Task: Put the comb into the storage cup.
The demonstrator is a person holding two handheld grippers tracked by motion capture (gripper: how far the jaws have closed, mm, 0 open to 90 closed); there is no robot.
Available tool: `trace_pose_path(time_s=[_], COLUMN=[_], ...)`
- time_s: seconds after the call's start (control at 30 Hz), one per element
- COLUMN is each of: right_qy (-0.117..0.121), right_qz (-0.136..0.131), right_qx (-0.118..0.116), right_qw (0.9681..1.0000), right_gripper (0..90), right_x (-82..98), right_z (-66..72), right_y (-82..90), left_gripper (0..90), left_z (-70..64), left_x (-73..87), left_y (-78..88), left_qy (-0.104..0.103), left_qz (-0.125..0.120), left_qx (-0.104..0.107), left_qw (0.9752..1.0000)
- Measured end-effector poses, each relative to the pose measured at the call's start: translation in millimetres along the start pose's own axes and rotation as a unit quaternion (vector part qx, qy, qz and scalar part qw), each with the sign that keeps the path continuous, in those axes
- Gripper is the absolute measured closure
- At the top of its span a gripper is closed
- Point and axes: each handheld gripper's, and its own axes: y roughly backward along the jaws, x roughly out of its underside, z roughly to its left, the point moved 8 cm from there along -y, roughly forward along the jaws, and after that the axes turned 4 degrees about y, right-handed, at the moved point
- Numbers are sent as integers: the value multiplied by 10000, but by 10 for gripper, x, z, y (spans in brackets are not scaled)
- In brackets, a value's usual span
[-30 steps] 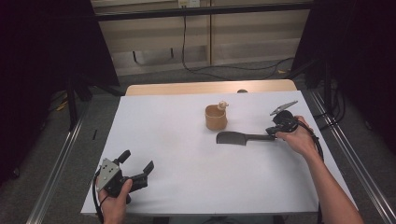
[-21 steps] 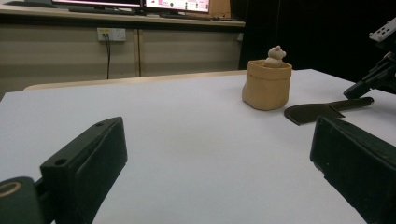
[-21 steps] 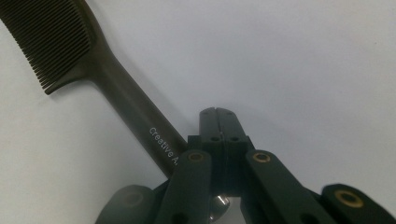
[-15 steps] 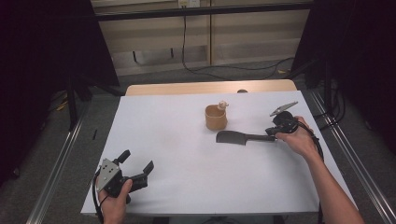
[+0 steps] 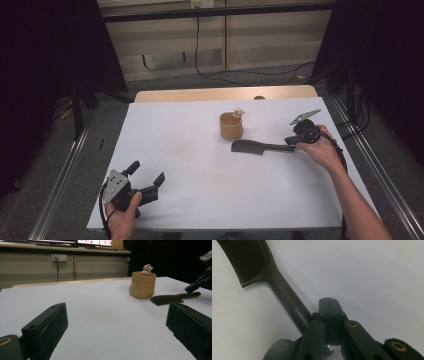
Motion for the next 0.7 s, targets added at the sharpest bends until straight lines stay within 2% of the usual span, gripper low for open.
trace_pose_path(time_s=[0.17, 0.2, 0.23, 0.33, 0.37, 0.4, 0.43, 0.47, 0.53, 0.57, 0.6, 0.63, 0.67, 0.7], right_qy=[-44, -117, -117, -312, -312, -337, -328, -328, -426, -523, -577, -633, -633, -702], right_qz=[-79, -210, -210, -720, -720, -852, -1141, -1141, -1367, -1612, -1742, -1798, -1798, -1837], right_qx=[16, 80, 80, 30, 30, 35, 39, 39, 171, 166, 143, 151, 151, 119], right_qw=[10000, 9997, 9997, 9969, 9969, 9958, 9929, 9929, 9895, 9854, 9829, 9815, 9815, 9804], right_gripper=[900, 900, 900, 835, 835, 811, 709, 709, 563, 478, 410, 328, 328, 257], right_x=[-2, -16, -16, -72, -72, -85, -108, -108, -127, -145, -156, -159, -159, -155], right_z=[-20, -44, -44, -50, -50, -42, -6, -6, 9, 30, 37, 39, 39, 39], right_y=[10, 33, 33, 109, 109, 134, 182, 182, 223, 278, 302, 326, 326, 362], left_gripper=[40, 40, 40, 40, 40, 40, 40, 40, 40, 40, 40, 40, 40, 40], left_z=[9, 7, 7, 10, 10, 14, 16, 16, 14, 16, 16, 16, 15, 12], left_x=[7, 4, 4, -4, -4, -5, -7, -8, -8, -10, -10, -11, -11, -11], left_y=[-3, -2, -2, 9, 9, 13, 13, 12, 12, 13, 13, 13, 13, 15], left_qy=[-7, -10, -10, 6, 6, 9, 15, 23, 26, 23, 23, 16, 17, 14], left_qz=[19, 15, 15, -11, -11, -8, -13, -17, -21, -25, -25, -27, -29, -27], left_qx=[-23, -21, -21, -32, -32, -26, -23, -23, -19, -31, -31, -32, -32, -27], left_qw=[10000, 10000, 10000, 10000, 10000, 10000, 10000, 10000, 10000, 10000, 10000, 10000, 10000, 10000])
